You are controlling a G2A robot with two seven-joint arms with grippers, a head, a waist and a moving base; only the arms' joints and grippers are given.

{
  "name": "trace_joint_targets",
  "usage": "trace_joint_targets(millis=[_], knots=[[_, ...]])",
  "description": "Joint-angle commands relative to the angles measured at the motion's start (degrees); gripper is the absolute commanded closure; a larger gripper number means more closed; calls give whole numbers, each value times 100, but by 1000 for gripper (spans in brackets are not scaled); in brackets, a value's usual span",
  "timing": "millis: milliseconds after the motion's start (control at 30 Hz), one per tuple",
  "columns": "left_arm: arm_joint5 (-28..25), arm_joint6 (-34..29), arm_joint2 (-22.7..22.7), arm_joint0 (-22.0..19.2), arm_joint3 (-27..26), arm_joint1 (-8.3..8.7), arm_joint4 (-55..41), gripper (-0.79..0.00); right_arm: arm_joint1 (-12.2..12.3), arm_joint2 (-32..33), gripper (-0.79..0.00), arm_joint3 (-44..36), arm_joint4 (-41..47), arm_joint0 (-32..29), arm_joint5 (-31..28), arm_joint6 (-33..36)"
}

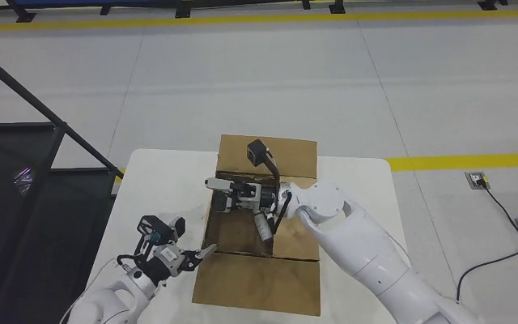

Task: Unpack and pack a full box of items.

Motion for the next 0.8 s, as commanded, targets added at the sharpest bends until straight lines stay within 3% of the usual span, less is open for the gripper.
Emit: trace_joint_targets(millis=[0, 100, 400, 767], knots=[[250, -35, 48, -86, 46, -21, -308, -785, -40, -39, -785, 7, 83, 38, 10, 216], [383, -96, -70, -152, 88, -23, -650, -785, -90, -52, -785, 115, 253, 107, 5, 564], [466, 121, -629, 274, 100, -7, -1313, -785, -41, 239, -785, 34, 216, 23, -127, 1093], [786, 82, -1022, 295, 727, 11, -1489, -785, 332, 1237, -785, -846, -428, -698, -309, 1216]])
